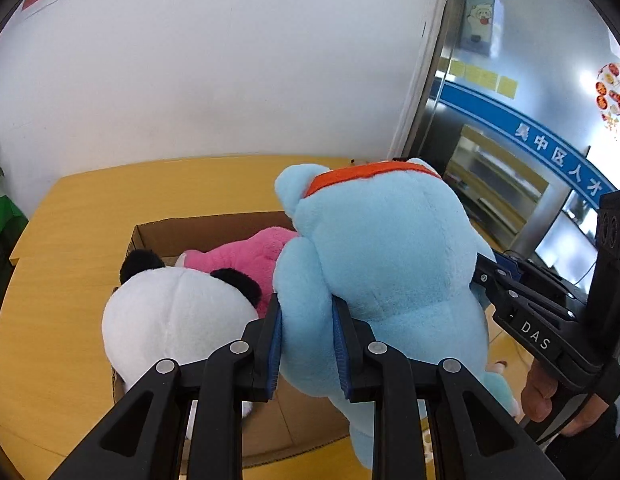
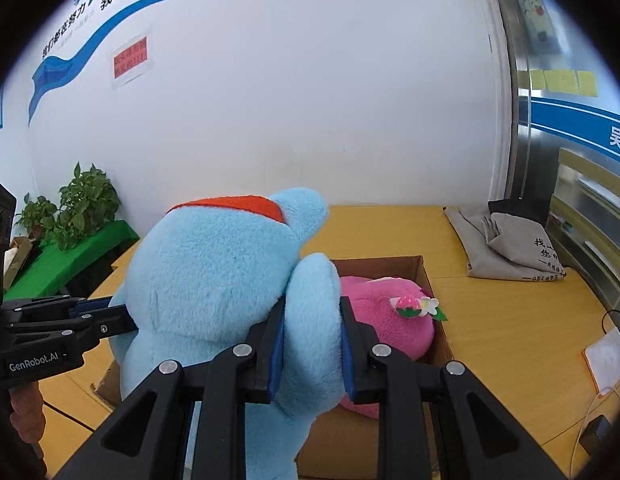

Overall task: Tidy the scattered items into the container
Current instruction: 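Lift the light-blue bear with both grippers and lower it into the box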

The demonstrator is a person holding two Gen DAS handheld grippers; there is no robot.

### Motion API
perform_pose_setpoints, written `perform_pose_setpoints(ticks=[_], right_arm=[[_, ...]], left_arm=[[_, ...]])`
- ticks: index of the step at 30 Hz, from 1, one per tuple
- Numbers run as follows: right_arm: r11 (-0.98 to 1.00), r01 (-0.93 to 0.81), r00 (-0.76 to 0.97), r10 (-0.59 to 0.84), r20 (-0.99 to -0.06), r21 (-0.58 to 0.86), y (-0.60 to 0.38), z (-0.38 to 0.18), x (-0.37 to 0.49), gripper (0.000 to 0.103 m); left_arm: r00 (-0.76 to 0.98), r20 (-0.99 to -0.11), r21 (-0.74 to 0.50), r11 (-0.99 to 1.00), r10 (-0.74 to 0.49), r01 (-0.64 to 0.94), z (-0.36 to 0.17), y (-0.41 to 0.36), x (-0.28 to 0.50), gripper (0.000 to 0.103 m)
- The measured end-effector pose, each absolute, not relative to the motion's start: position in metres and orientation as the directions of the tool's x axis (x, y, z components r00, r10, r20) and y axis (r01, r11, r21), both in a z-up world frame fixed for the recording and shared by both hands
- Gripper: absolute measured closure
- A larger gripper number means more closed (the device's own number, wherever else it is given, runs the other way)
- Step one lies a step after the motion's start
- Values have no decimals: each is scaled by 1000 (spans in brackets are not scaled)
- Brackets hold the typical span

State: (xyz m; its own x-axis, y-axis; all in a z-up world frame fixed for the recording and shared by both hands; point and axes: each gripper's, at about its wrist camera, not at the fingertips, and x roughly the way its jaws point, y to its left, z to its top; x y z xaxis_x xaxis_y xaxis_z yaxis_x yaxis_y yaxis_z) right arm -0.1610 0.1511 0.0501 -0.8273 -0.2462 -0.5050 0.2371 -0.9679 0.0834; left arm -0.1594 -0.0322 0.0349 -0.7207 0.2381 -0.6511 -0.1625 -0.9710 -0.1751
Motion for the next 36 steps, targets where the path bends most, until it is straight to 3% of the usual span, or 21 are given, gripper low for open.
perform_pose_setpoints(ticks=[8, 15, 21, 23, 25, 29, 33, 36], right_arm=[[-962, 235, -702, -269, -660, 143, 140, -32, -209, 81], [-964, 228, -667, -259, -698, 140, 130, -48, -219, 81], [-972, 223, -567, -190, -801, 73, 114, -84, -223, 81], [-975, 220, -590, -157, -792, 29, 110, -91, -216, 80], [-977, 210, -595, -158, -788, 37, 113, -84, -212, 72], [-979, 189, -616, -183, -767, 82, 126, -54, -206, 70], [-972, 176, -667, -234, -708, 155, 133, -27, -203, 51], [-965, 193, -644, -260, -720, 177, 123, -36, -212, 51]], left_arm=[[-624, -757, -171, -980, 194, -98, -33, -34, -189, 80], [-634, -761, -111, -990, 142, -89, -42, -25, -192, 78], [-613, -789, -10, -998, 50, -68, -65, -11, -196, 78], [-630, -776, 15, -997, 33, -71, -66, -8, -189, 78], [-622, -781, -16, -997, 59, -76, -62, -12, -185, 78], [-615, -784, -37, -995, 88, -95, -60, -18, -176, 75], [-617, -784, -28, -996, 71, -80, -67, -18, -165, 74], [-616, -786, -34, -998, 56, -47, -71, -22, -156, 72]])
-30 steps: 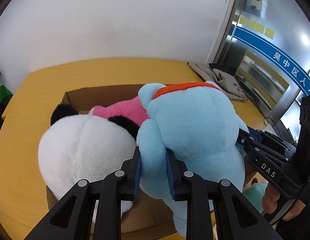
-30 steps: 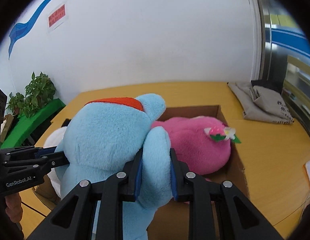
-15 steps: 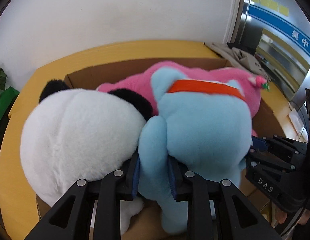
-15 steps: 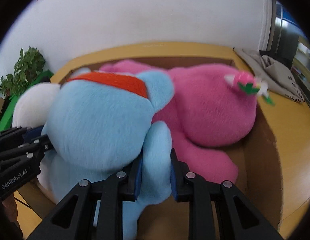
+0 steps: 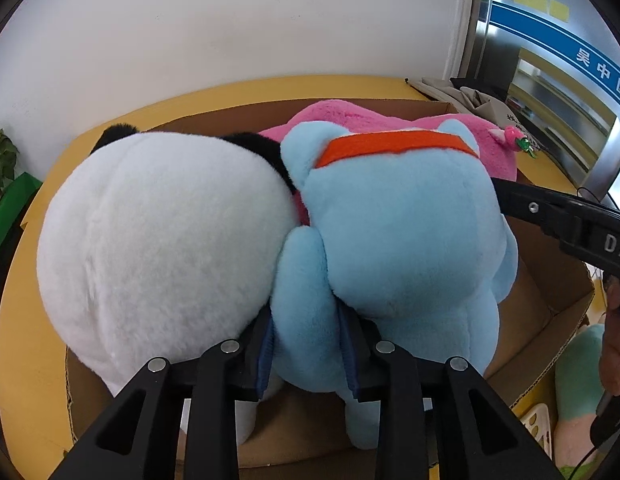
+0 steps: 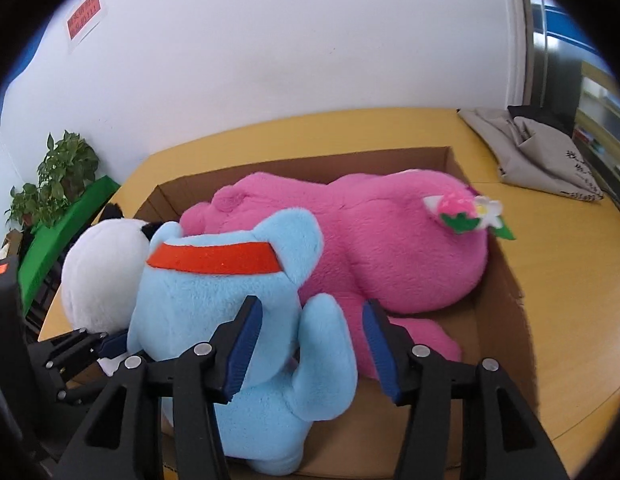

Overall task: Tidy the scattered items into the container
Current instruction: 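Lift the light-blue bear with both grippers and lower it into the box, then open both grippers to release the blue bear and pull them back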

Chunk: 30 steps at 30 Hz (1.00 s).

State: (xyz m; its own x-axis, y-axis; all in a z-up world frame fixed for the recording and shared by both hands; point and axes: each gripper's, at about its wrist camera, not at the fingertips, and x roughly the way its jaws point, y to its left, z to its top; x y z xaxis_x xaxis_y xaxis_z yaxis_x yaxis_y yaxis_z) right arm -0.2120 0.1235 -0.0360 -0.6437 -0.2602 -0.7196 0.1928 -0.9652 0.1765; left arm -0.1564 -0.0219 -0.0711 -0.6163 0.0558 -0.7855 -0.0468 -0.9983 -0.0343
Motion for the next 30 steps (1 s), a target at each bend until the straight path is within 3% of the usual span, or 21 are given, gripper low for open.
perform_pose_setpoints(ticks=[5, 19, 24, 30], right_arm=[[-953, 169, -609, -301, -734, 252, 128, -49, -216, 51], [-975, 99, -562, -218, -798, 197, 136, -77, -157, 52], [-991, 127, -594, -99, -798, 29, 120, -82, -128, 56], [-995, 103, -606, -69, -792, 8, 119, -81, -118, 53]], left_arm=[[-610, -790, -71, -997, 63, -12, -74, -26, -147, 72], [-606, -794, -72, -997, 52, 8, -70, -24, -136, 70], [-609, -792, -56, -998, 41, 6, -71, -23, -130, 69], [-626, -778, -70, -997, 62, -11, -67, -27, -119, 65]])
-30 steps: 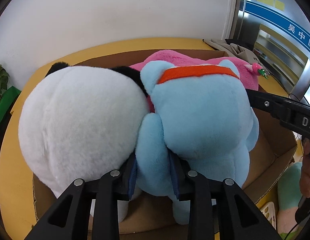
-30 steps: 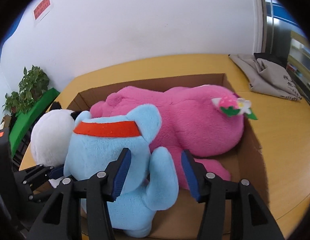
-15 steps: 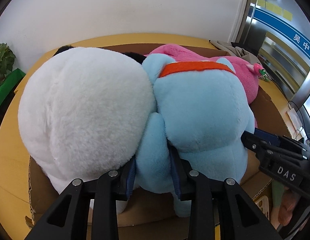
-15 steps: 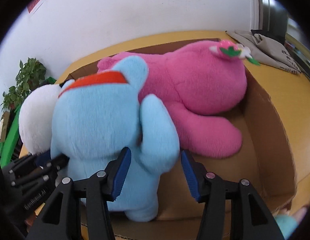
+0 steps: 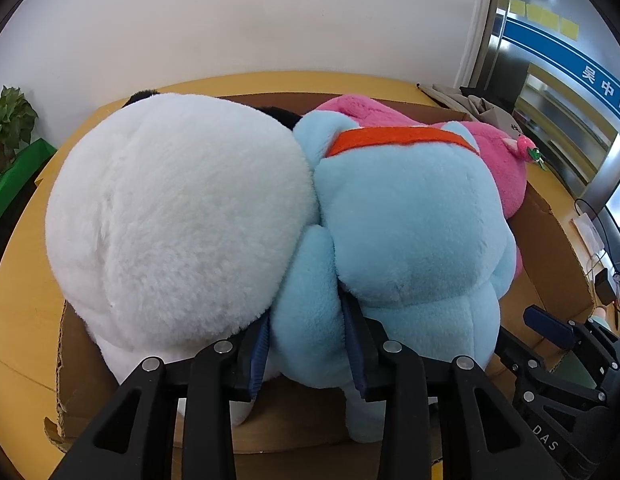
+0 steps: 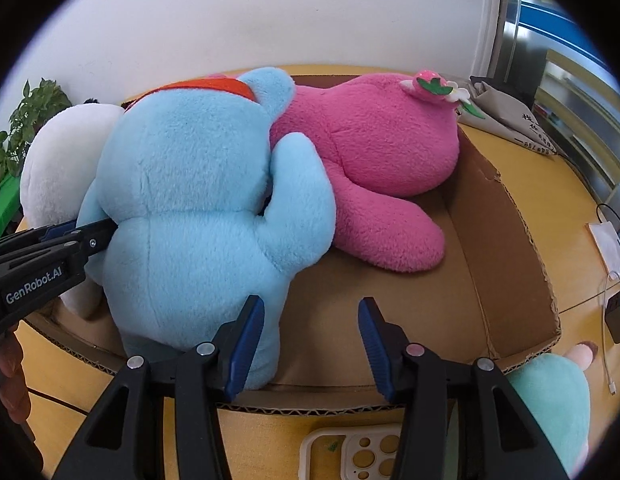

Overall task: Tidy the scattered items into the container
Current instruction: 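Open both grippers to release the blue bear and pull them back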

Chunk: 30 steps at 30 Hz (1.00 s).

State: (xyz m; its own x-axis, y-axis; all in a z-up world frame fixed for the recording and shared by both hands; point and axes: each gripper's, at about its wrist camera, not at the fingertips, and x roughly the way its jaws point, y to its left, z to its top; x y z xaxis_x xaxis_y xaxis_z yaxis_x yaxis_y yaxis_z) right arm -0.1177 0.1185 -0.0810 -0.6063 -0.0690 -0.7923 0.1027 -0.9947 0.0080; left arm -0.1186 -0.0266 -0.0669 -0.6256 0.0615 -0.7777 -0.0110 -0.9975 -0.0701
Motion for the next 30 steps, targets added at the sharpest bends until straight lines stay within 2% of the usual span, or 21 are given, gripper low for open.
perform_pose_setpoints(ticks=[1, 2, 3, 4, 5, 6, 8, 9, 19, 30], right_arm=[[-996, 92, -610, -67, -790, 13, 122, -80, -118, 51], [-997, 76, -611, -72, -788, 32, 127, -78, -120, 49], [-997, 62, -617, -81, -783, 54, 133, -74, -120, 40], [-996, 55, -630, -85, -772, 64, 136, -69, -119, 28], [-996, 55, -644, -86, -761, 65, 138, -65, -119, 23], [-996, 63, -653, -87, -753, 60, 137, -60, -120, 22], [-995, 93, -668, -86, -739, 32, 133, -50, -117, 22], [-994, 102, -674, -86, -733, 23, 131, -47, -114, 22], [-988, 157, -687, -102, -720, -9, 130, -36, -97, 22], [-986, 165, -684, -121, -719, 8, 132, -29, -82, 22]], left_arm=[[-628, -776, -71, -997, 64, -14, -64, -27, -117, 63], [-628, -775, -76, -997, 70, -18, -61, -27, -115, 57], [-628, -775, -83, -996, 78, -22, -57, -27, -113, 46], [-632, -771, -86, -996, 83, -26, -52, -26, -110, 41], [-642, -761, -82, -996, 87, -38, -46, -23, -106, 32], [-659, -747, -68, -996, 84, -49, -38, -19, -101, 28], [-695, -717, -32, -998, 60, -53, -25, -13, -91, 8], [-709, -704, -24, -998, 52, -49, -19, -13, -87, 3], [-716, -696, -104, -994, 55, 25, -9, -33, -67, 1], [-730, -681, -107, -994, 56, 24, -5, -30, -42, 1]])
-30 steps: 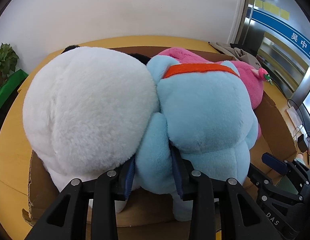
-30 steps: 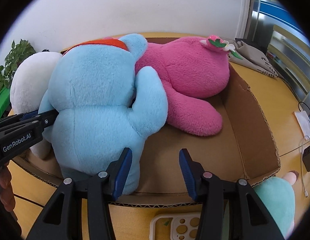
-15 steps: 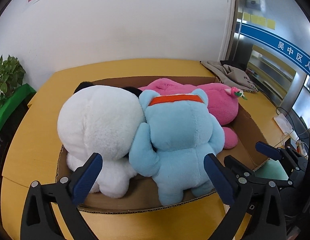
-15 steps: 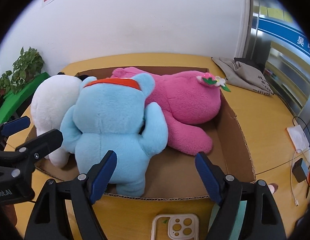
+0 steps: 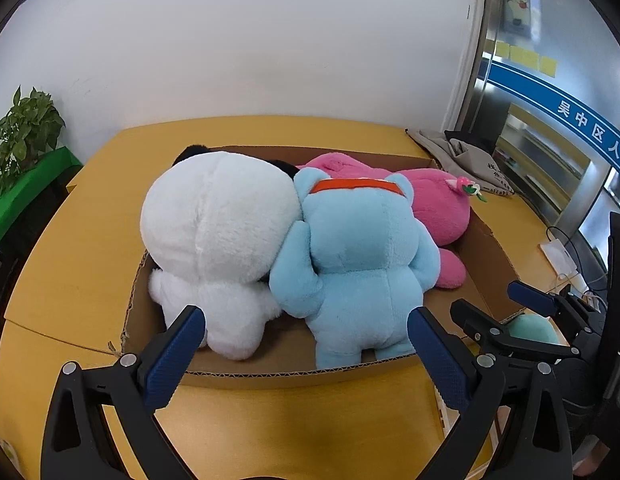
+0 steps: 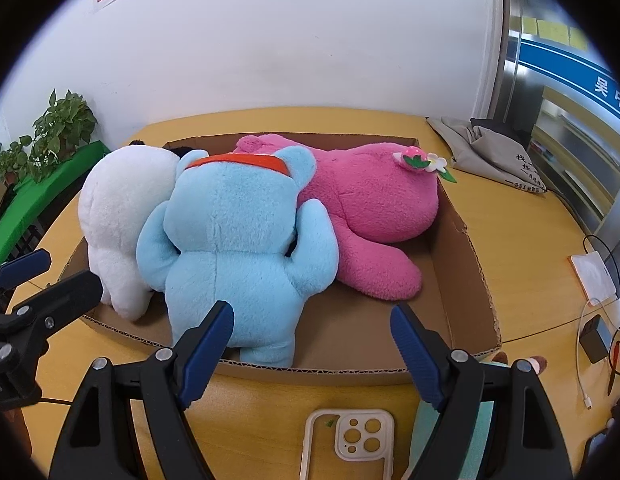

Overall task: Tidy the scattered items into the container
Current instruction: 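Open both grippers to release the blue bear and pull them back, then move both grippers onto the teal-and-pink plush and close them on it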

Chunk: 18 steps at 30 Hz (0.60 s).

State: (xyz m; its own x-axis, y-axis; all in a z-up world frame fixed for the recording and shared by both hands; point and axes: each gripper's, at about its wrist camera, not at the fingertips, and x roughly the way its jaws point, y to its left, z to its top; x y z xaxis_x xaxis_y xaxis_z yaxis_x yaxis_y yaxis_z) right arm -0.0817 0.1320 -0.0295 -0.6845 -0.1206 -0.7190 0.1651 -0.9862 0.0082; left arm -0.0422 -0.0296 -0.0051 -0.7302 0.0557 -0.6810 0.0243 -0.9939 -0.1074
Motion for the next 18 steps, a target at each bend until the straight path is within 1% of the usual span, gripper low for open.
perform_pose_setpoints(ticks=[10, 14, 18], right_arm=[[-986, 165, -708, -122, -696, 5, 142, -19, -61, 22], [-989, 147, -721, -112, -684, 8, 171, -17, -41, 22], [-997, 61, -712, -82, -698, 54, 227, -21, -15, 22]], left_arm=[[-744, -660, -153, -988, 104, -2, 8, -22, -19, 1], [-722, -669, -194, -979, 174, -57, 5, -7, -19, 1], [-663, -689, -251, -954, 295, -164, -5, 24, -27, 1]])
